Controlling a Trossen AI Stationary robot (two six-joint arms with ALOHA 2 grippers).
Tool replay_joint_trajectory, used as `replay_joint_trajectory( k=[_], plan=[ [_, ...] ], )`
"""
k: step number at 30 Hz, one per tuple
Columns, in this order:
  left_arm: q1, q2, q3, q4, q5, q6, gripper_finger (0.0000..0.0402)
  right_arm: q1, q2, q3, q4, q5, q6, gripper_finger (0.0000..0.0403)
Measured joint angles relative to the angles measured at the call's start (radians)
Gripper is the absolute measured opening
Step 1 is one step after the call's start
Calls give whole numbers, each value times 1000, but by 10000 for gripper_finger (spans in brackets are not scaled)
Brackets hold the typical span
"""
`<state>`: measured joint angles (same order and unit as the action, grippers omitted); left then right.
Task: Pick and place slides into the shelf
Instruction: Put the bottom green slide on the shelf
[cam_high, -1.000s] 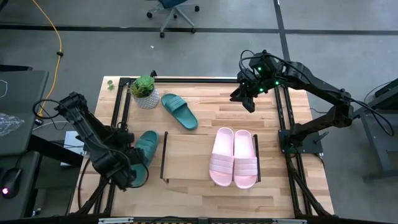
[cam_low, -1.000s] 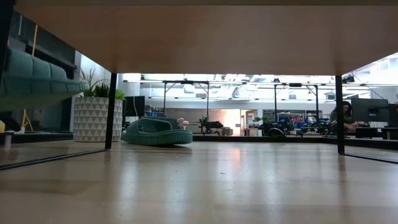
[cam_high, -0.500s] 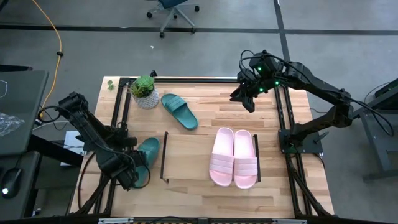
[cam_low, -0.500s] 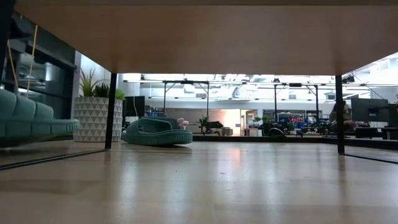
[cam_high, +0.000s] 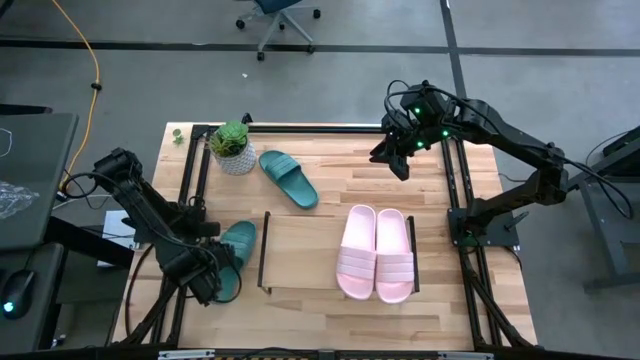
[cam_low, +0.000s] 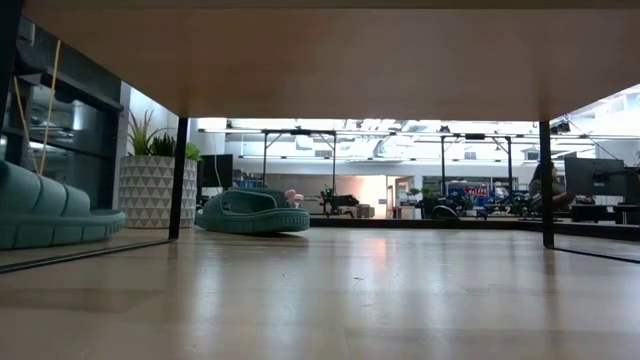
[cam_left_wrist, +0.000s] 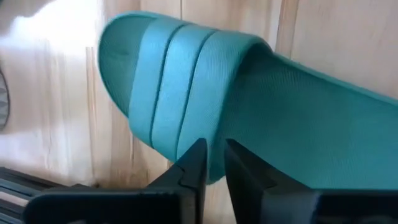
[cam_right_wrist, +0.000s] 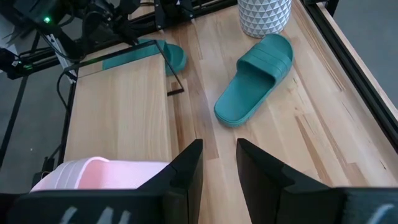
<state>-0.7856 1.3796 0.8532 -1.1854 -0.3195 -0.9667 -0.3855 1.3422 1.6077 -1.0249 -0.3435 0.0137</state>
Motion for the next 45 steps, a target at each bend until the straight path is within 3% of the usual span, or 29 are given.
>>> replay_joint_trajectory(
  k=[12,29,37,45],
  plan=[
    [0,0,0,68,-94,16,109,0,0,0,6,0,5,87],
    [1,178,0,58,-115,67,113,0,0,0,15,0,5,87],
    [1,180,0,-34,-112,16,81,0,0,0,21,0,12,87],
    [1,180,0,-40,-119,15,20,0,0,0,21,3,12,87]
  ],
)
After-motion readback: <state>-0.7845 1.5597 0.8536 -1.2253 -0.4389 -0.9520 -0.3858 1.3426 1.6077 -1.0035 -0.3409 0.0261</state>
